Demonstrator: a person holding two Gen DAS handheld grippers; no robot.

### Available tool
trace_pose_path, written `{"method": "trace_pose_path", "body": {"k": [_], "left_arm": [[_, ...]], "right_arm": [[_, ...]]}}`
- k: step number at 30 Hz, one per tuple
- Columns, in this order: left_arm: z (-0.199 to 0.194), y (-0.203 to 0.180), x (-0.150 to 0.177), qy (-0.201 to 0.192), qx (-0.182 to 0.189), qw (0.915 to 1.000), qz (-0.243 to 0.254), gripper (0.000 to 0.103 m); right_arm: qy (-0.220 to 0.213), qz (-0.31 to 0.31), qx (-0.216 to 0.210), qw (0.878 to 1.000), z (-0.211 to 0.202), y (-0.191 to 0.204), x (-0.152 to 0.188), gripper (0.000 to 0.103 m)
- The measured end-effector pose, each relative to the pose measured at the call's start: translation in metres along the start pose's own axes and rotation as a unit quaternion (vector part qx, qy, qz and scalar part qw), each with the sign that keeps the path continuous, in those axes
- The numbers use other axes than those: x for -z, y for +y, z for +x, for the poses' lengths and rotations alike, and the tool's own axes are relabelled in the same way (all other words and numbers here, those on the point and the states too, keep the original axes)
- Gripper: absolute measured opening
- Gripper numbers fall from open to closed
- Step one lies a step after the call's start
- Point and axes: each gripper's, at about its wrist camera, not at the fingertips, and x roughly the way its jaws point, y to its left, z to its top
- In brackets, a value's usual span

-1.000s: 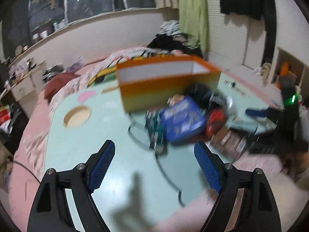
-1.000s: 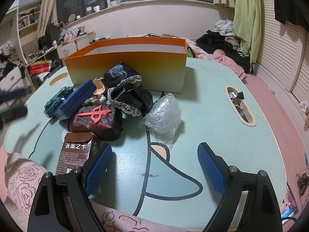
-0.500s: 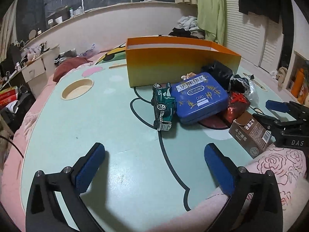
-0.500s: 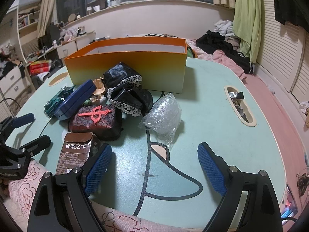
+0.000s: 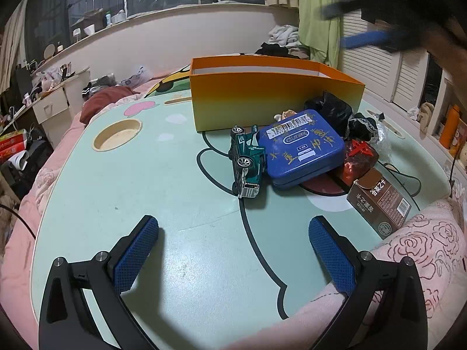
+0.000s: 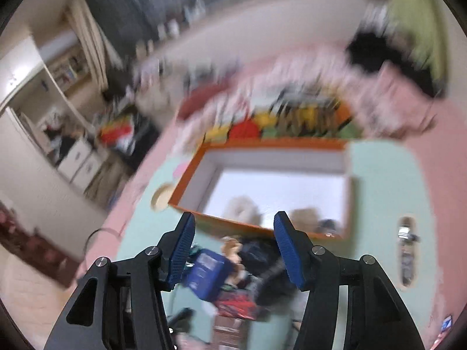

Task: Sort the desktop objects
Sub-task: 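Pick the fluffy pompom from the box with the right tool, set it down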

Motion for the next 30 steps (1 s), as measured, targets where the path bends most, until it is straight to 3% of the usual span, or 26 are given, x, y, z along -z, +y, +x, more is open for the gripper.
{"method": "trace_pose_path", "body": {"k": [4,7,9,10,11,12,16,18,21,23,26,30], "left_arm": [[0.001,0.001,0.000,-0.002,0.000,1.0000,0.000,0.102],[0.001,0.001,0.000,-0.004,0.001,1.0000,0.000,0.102],[0.003,0.001,0.000,-0.002,0.001,1.0000,0.000,0.102],[0.002,0.000,0.001,-0.003,0.001,1.0000,0.000,0.102],[0.002,0.000,0.001,-0.003,0.001,1.0000,0.000,0.102],[0.004,0.000,0.001,-0.003,0.001,1.0000,-0.001,0.102],[0.005,0.001,0.000,-0.004,0.001,1.0000,0.000,0.102],[0.005,0.000,0.000,-0.005,0.001,1.0000,0.001,0.102],[0.006,0.000,0.000,-0.005,0.001,1.0000,0.000,0.102],[0.007,0.000,0.000,-0.005,0.000,1.0000,0.000,0.102],[0.007,0.001,0.000,-0.005,0.001,1.0000,0.000,0.102],[0.006,0.000,0.000,-0.005,0.001,1.0000,0.001,0.102]], "right_arm": [[0.118,0.031,0.008,0.992,0.077,-0.001,-0.042,0.055],[0.204,0.065,0.016,0.977,0.134,-0.011,-0.040,0.055],[0.230,0.066,0.047,0.970,0.156,-0.015,-0.037,0.054],[0.213,0.041,0.063,0.974,0.160,-0.009,-0.035,0.052],[0.211,0.024,0.081,0.974,0.161,-0.006,-0.035,0.034],[0.197,0.006,0.102,0.975,0.160,-0.001,-0.036,0.031],[0.162,0.018,0.099,0.982,0.152,-0.006,-0.036,0.030],[0.129,0.040,0.070,0.988,0.138,-0.014,-0.037,0.030],[0.050,0.058,0.016,0.997,0.086,-0.020,-0.034,0.030],[0.012,0.045,0.004,0.999,0.053,-0.016,-0.024,0.030],[-0.027,0.015,0.000,1.000,0.008,-0.005,0.007,0.030],[-0.054,-0.002,0.041,0.998,-0.024,-0.004,0.080,0.030]]}}
